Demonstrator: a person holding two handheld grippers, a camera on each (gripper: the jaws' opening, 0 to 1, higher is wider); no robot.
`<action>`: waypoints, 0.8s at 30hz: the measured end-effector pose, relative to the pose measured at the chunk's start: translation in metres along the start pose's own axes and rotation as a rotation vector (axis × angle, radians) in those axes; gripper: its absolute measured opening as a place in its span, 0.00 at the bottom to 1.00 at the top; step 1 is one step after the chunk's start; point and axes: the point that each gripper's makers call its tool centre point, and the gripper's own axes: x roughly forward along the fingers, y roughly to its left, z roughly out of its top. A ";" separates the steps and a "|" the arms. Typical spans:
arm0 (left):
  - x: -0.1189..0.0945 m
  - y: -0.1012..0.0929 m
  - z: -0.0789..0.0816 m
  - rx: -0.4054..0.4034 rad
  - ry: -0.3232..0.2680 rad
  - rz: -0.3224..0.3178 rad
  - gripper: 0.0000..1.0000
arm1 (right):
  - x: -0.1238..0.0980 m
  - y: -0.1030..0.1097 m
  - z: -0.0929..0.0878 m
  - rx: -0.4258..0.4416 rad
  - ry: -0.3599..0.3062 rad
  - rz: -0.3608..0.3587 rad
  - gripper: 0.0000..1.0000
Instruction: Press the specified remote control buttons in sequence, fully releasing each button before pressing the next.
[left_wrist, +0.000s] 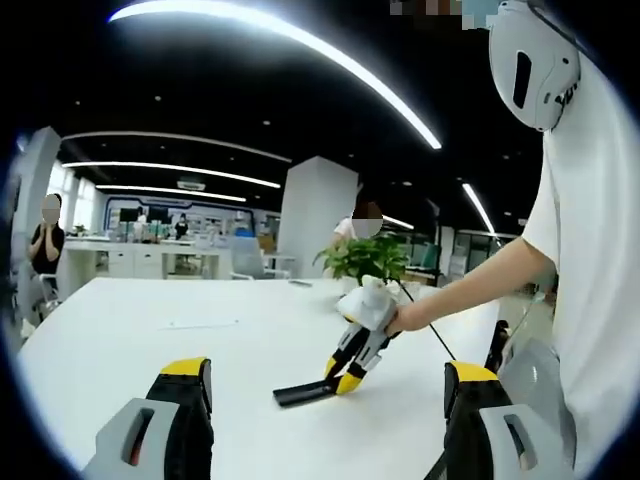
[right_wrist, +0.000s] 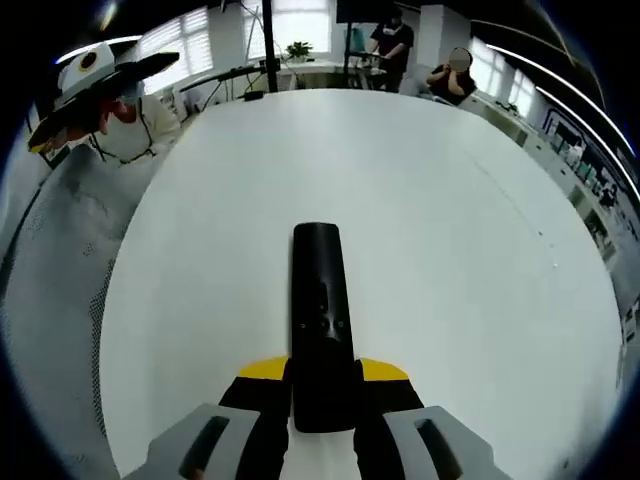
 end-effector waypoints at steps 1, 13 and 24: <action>0.000 0.000 -0.001 -0.003 0.003 0.002 0.99 | 0.000 -0.004 0.000 -0.009 0.009 0.000 0.21; -0.007 0.005 -0.009 -0.008 0.019 0.014 0.99 | 0.003 -0.045 0.005 -0.107 0.058 -0.021 0.21; -0.010 0.007 -0.016 -0.025 0.026 0.015 0.99 | -0.002 -0.061 0.013 -0.057 -0.019 -0.182 0.33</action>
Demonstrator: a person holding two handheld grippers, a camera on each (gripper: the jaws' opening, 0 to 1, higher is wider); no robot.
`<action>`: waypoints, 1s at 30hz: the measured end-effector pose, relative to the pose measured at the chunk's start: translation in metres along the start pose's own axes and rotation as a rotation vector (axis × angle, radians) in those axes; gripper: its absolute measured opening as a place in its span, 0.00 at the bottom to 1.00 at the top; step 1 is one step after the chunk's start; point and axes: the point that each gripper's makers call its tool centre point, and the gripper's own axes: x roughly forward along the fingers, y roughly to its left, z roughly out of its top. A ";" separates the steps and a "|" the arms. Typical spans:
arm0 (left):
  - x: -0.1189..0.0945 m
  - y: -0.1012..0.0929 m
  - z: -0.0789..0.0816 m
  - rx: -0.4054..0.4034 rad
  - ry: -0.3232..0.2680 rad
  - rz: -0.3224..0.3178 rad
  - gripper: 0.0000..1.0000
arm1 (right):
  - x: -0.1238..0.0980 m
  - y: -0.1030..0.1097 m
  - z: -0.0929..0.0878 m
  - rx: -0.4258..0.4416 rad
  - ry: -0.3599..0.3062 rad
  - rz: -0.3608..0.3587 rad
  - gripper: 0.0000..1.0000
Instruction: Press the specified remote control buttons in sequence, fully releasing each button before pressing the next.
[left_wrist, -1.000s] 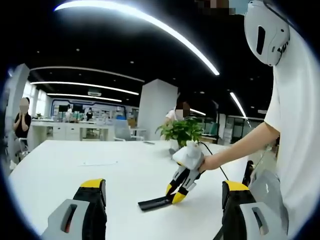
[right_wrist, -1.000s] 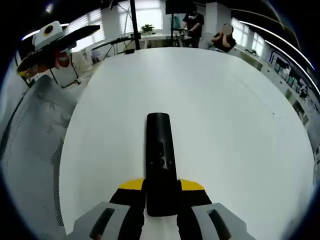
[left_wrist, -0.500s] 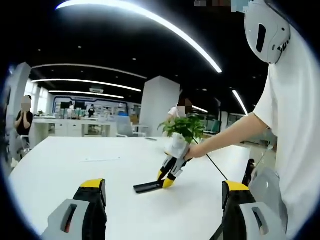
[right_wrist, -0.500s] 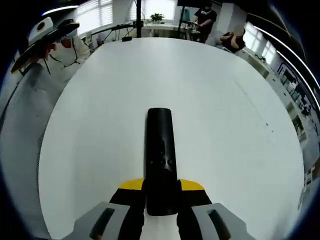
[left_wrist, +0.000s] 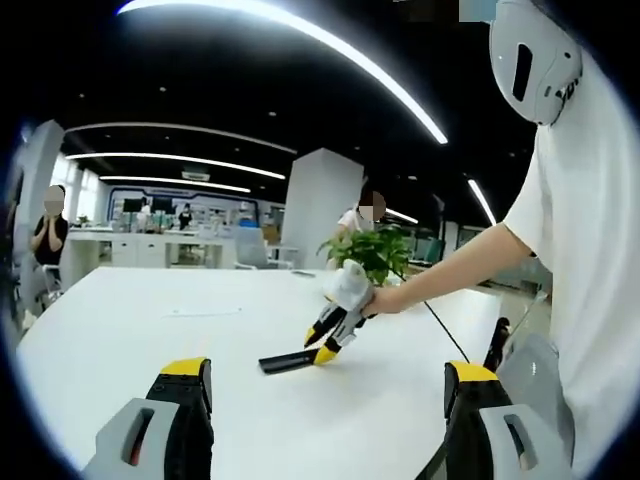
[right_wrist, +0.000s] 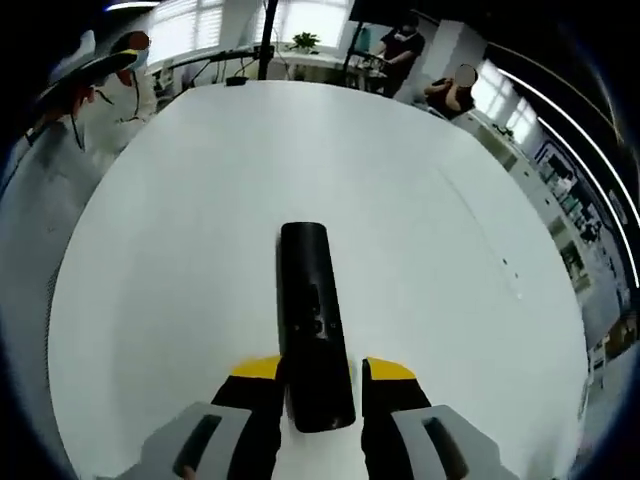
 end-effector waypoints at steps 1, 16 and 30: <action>0.000 0.000 0.001 -0.001 -0.001 0.000 0.99 | -0.001 -0.001 -0.001 0.025 -0.002 -0.013 0.38; -0.001 0.001 0.008 0.002 -0.013 0.029 0.99 | -0.084 0.002 0.002 0.474 -0.361 -0.284 0.77; -0.019 0.010 0.019 0.008 -0.029 0.139 0.99 | -0.190 0.065 -0.018 0.672 -0.587 -0.442 0.92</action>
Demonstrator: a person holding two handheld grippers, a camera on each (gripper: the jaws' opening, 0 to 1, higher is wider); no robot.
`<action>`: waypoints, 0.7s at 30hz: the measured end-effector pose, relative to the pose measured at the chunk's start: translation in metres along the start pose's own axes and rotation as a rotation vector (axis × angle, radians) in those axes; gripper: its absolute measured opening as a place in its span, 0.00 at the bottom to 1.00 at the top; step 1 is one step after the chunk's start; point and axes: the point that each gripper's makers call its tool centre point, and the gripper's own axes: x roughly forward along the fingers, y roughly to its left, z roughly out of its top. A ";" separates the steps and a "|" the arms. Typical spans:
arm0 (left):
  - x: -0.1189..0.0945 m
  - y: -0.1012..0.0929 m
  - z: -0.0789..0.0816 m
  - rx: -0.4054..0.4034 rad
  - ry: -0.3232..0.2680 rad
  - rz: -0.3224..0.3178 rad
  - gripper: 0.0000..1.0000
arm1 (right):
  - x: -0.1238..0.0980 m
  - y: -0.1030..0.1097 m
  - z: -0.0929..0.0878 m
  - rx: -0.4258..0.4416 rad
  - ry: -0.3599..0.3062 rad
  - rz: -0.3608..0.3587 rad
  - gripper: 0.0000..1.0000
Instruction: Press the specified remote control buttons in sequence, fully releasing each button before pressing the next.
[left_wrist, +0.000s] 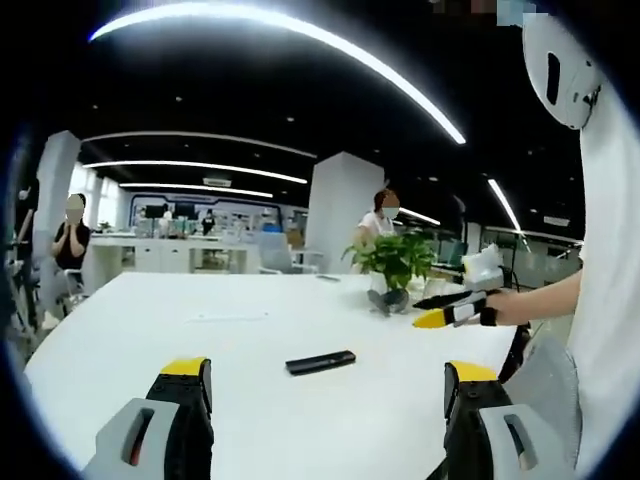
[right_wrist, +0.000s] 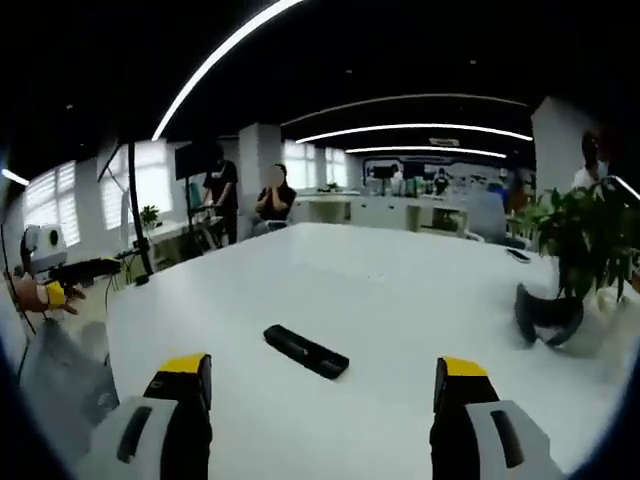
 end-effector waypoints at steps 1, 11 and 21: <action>-0.002 0.002 0.002 -0.001 -0.009 0.014 0.99 | -0.010 0.001 0.003 0.021 -0.025 -0.015 0.93; -0.020 0.006 0.005 0.013 -0.054 0.126 0.99 | -0.073 0.010 0.011 0.065 -0.124 -0.106 0.99; -0.033 0.003 0.009 0.039 -0.065 0.178 0.94 | -0.117 0.007 0.014 0.113 -0.214 -0.177 0.99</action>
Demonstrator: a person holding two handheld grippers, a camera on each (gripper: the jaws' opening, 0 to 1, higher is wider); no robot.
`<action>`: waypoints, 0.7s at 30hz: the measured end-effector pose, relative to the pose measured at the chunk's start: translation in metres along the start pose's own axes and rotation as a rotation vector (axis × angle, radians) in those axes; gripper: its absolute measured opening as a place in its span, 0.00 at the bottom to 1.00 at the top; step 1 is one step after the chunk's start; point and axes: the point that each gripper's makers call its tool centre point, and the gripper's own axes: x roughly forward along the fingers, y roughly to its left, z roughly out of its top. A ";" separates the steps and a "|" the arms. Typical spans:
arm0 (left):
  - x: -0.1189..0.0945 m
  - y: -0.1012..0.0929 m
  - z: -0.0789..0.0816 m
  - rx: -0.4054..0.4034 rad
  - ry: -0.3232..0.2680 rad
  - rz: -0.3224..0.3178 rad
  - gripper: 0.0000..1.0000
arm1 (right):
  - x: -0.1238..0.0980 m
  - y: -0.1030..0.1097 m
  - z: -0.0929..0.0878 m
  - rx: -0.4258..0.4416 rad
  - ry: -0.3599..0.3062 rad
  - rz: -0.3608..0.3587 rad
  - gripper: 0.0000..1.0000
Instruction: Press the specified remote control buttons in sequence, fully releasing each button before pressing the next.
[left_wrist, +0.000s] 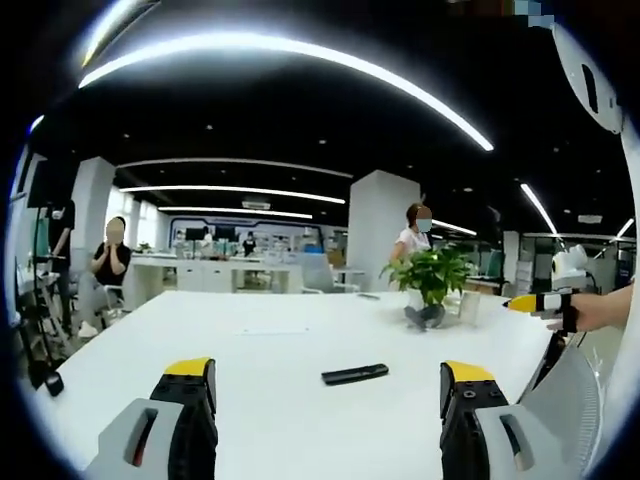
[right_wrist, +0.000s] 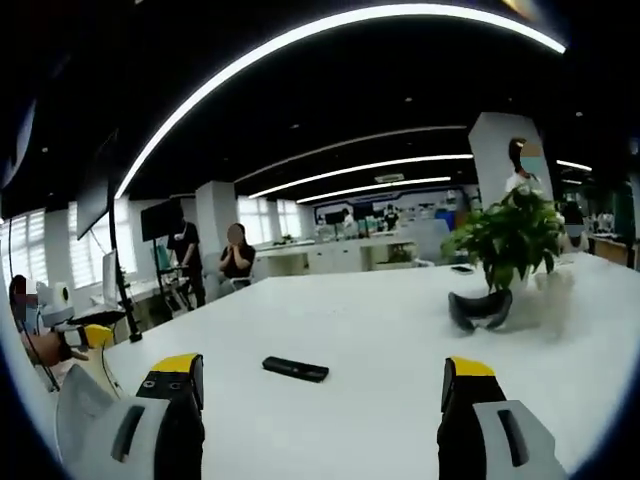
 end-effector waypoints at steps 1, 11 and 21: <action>-0.001 0.000 0.000 0.001 -0.001 0.004 0.95 | -0.005 -0.001 0.001 0.002 -0.013 -0.006 0.99; -0.019 -0.001 -0.004 -0.042 -0.017 0.026 0.98 | -0.014 0.011 -0.001 0.011 -0.021 0.002 0.99; -0.027 0.003 -0.001 -0.034 -0.021 0.039 0.98 | -0.015 0.022 0.001 0.039 -0.037 0.028 0.99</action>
